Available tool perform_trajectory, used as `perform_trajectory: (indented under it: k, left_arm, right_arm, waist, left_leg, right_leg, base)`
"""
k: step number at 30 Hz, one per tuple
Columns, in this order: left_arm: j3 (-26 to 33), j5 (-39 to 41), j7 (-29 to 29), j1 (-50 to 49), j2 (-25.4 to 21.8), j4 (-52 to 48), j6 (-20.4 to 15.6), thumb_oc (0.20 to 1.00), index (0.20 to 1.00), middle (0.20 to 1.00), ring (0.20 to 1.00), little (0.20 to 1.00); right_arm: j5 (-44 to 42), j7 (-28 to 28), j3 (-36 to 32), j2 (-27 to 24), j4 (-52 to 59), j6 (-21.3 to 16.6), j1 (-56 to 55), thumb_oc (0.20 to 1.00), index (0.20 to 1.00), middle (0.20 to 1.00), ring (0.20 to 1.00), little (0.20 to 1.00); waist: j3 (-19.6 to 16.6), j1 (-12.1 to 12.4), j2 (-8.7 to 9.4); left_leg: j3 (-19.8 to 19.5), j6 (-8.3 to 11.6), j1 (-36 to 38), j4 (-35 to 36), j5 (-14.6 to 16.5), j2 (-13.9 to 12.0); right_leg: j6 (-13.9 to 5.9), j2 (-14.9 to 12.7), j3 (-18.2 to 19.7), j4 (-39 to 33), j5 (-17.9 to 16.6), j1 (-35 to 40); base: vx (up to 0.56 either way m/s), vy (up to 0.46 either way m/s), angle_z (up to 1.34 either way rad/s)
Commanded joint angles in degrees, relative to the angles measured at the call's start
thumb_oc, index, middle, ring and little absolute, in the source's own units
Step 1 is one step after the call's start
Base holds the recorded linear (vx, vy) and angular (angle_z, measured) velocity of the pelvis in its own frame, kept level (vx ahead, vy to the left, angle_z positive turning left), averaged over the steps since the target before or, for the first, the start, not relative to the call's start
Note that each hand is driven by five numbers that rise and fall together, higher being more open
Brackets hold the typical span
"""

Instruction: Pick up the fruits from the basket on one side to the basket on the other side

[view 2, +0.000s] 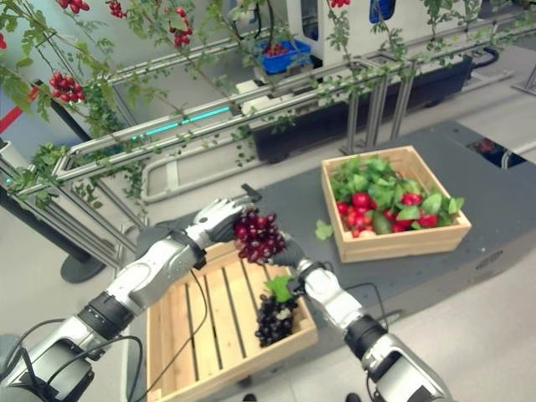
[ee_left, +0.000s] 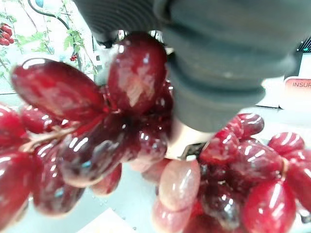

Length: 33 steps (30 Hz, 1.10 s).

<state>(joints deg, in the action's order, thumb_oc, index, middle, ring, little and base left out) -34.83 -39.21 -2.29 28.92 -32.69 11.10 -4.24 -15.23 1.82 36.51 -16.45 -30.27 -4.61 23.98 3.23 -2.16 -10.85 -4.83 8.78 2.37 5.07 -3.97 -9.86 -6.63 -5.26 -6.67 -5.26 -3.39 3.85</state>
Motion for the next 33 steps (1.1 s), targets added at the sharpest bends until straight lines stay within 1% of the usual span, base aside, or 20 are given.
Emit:
perform_trajectory:
  k: [1,2,3,10,13,14,17,18,19,25,27,30,33]
  left_arm:
    - [-0.71,3.42,-4.33,8.21,3.7,-0.92,-4.44,0.699,0.699,0.699,0.699,0.699]
    - [-0.7,3.42,-4.33,8.2,3.7,-0.92,-4.43,0.862,0.862,0.862,0.862,0.862]
    - [-0.33,3.27,-4.42,7.55,3.44,-1.13,-4.5,1.0,1.0,1.0,1.0,1.0]
    - [1.88,5.38,-5.59,7.41,3.42,-0.02,-4.54,1.0,1.0,1.0,1.0,1.0]
    - [4.47,8.28,-5.64,6.35,2.9,-1.12,-4.39,1.0,1.0,1.0,1.0,1.0]
    - [6.96,11.37,-5.77,5.36,2.66,-3.06,-4.26,1.0,1.0,1.0,1.0,1.0]
    - [8.67,12.95,-5.65,4.31,2.14,-4.51,-4.36,1.0,1.0,1.0,1.0,1.0]
    - [10.91,15.83,-6.02,2.32,1.88,-5.6,-4.7,1.0,1.0,1.0,1.0,1.0]
    - [10.96,15.86,-6.0,2.23,1.86,-5.65,-4.71,1.0,1.0,1.0,1.0,1.0]
    - [14.77,22.73,-6.5,-2.68,1.92,-6.23,-5.08,1.0,1.0,1.0,1.0,1.0]
    - [16.37,24.82,-7.46,-4.52,1.95,-6.07,-5.56,1.0,1.0,1.0,1.0,1.0]
    - [17.82,26.28,-8.0,-6.55,1.87,-5.29,-5.76,1.0,1.0,1.0,1.0,1.0]
    - [18.17,25.51,-7.53,-7.46,0.7,-5.14,-5.99,1.0,1.0,1.0,1.0,1.0]
  right_arm:
    - [0.18,-1.77,3.71,9.81,0.26,-3.96,8.2,0.2,0.2,0.2,0.2,0.2]
    - [0.18,-1.76,3.72,9.81,0.26,-3.96,8.2,0.2,0.2,0.2,0.2,0.2]
    - [0.42,-1.98,3.49,9.54,0.48,-3.95,7.98,0.2,0.2,0.2,0.2,0.2]
    - [0.77,-3.21,3.31,8.21,2.34,-3.94,6.59,0.2,0.2,0.2,0.2,0.2]
    - [0.27,-3.95,2.02,6.13,6.98,-3.82,5.52,0.2,0.2,0.2,0.2,0.2]
    - [0.09,-4.35,0.68,4.91,9.43,-3.62,4.38,0.2,0.2,0.2,0.2,0.2]
    - [-0.01,-4.49,0.01,4.11,10.87,-3.25,3.69,0.2,0.2,0.2,0.2,0.2]
    - [-0.01,-4.82,-1.34,2.8,12.84,-3.04,2.31,0.2,0.2,0.2,0.2,0.2]
    - [0.0,-4.81,-1.29,2.79,12.88,-3.02,2.26,0.2,0.2,0.2,0.2,0.2]
    - [0.08,-4.0,-3.15,1.73,12.48,-3.03,-0.25,0.2,0.2,0.2,0.2,0.2]
    - [0.19,-4.04,-3.64,1.24,12.39,-3.15,-1.56,0.2,0.2,0.2,0.2,0.2]
    - [0.15,-3.9,-4.26,0.46,11.67,-3.47,-3.31,0.2,0.2,0.2,0.2,0.2]
    - [0.14,-4.0,-4.88,0.0,10.93,-3.85,-4.39,0.2,0.2,0.2,0.2,0.2]
  waist:
    - [-0.28,0.35,2.95]
    - [-0.29,0.35,2.95]
    - [-0.22,0.42,3.06]
    - [-0.19,0.25,3.41]
    - [-0.1,0.19,3.66]
    - [-0.01,0.27,3.87]
    - [0.0,0.25,3.98]
    - [0.17,0.34,4.41]
    - [0.14,0.3,4.4]
    - [0.37,0.51,5.33]
    - [0.45,0.51,5.71]
    - [0.47,0.45,6.14]
    - [0.47,0.27,6.49]
  left_leg:
    - [0.69,-2.03,-3.2,-4.23,2.5,2.89]
    - [0.69,-2.03,-3.21,-4.23,2.5,2.89]
    - [0.64,-2.0,-3.25,-4.26,2.47,2.88]
    - [0.62,-1.86,-3.44,-4.24,2.24,2.72]
    - [0.62,-1.91,-3.46,-4.19,2.17,2.71]
    - [0.66,-1.9,-3.52,-4.16,2.13,2.79]
    - [0.56,-1.94,-3.56,-4.14,2.14,2.81]
    - [0.39,-2.01,-3.58,-4.14,2.17,2.87]
    - [0.39,-2.01,-3.58,-4.14,2.17,2.88]
    - [0.23,-2.25,-3.7,-4.11,2.33,3.0]
    - [0.26,-2.3,-3.67,-4.04,2.41,3.01]
    - [0.37,-2.42,-3.66,-4.01,2.57,3.11]
    - [0.52,-2.59,-3.55,-3.92,2.78,3.24]
  right_leg:
    - [2.68,2.88,0.08,7.01,10.94,-0.1]
    - [2.68,2.88,0.08,7.01,10.94,-0.1]
    - [2.7,2.96,0.08,7.05,10.94,-0.16]
    - [2.69,3.01,-0.02,7.05,10.83,-0.18]
    - [2.63,3.03,-0.15,7.0,10.72,-0.21]
    - [2.56,3.04,-0.4,6.98,10.61,-0.28]
    - [2.55,3.03,-0.46,6.95,10.57,-0.31]
    - [2.52,3.01,-0.45,6.82,10.38,-0.3]
    - [2.52,3.01,-0.45,6.8,10.37,-0.29]
    - [2.46,2.98,-0.61,6.57,10.02,-0.41]
    - [2.36,2.87,-0.71,6.45,9.86,-0.46]
    - [2.23,2.8,-0.68,6.31,9.66,-0.51]
    - [2.1,2.75,-0.47,6.23,9.54,-0.56]
  base:
    - [0.0,0.0,0.0]
    - [0.0,0.0,0.0]
    - [0.0,0.0,0.0]
    - [0.0,0.0,0.0]
    - [0.0,0.0,0.0]
    - [0.0,0.0,0.0]
    - [0.0,0.0,0.0]
    - [0.0,0.0,0.0]
    - [0.0,0.0,0.0]
    - [0.0,0.0,0.0]
    - [0.0,0.0,0.0]
    - [0.0,0.0,0.0]
    - [0.0,0.0,0.0]
